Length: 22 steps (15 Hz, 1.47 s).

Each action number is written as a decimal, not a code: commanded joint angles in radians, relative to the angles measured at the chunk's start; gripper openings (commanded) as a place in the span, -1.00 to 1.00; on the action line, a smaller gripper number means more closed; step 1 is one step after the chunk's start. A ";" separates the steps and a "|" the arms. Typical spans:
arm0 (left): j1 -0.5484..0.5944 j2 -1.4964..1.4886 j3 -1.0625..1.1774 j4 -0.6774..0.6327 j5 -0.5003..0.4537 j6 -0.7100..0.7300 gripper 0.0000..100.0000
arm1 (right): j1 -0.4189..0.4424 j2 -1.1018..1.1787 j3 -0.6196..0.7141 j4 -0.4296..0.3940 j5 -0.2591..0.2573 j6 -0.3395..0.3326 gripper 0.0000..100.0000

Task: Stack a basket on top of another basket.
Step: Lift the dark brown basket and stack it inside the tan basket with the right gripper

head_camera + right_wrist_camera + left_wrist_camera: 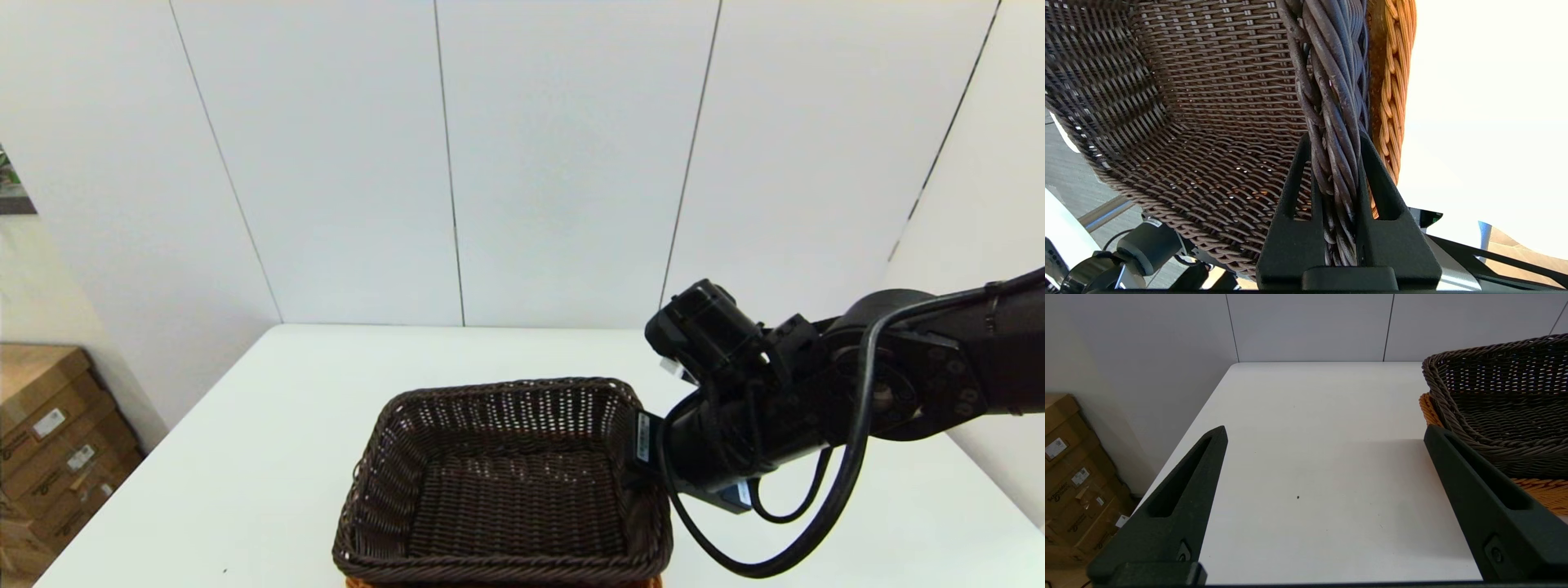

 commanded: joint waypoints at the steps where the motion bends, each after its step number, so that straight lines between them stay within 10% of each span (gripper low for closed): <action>1: 0.000 0.000 0.002 0.000 0.001 -0.001 1.00 | 0.000 0.000 0.009 0.001 -0.002 0.004 -1.00; 13: 0.002 -0.002 0.002 0.000 0.001 -0.001 1.00 | 0.000 0.001 0.015 0.000 -0.003 0.027 -1.00; 14: 0.000 -0.002 0.002 0.000 0.001 -0.001 1.00 | 0.002 0.000 0.017 0.000 -0.003 0.027 1.00; 22: 0.000 -0.002 0.002 0.000 0.001 -0.001 1.00 | 0.003 -0.013 0.023 0.000 0.000 0.026 1.00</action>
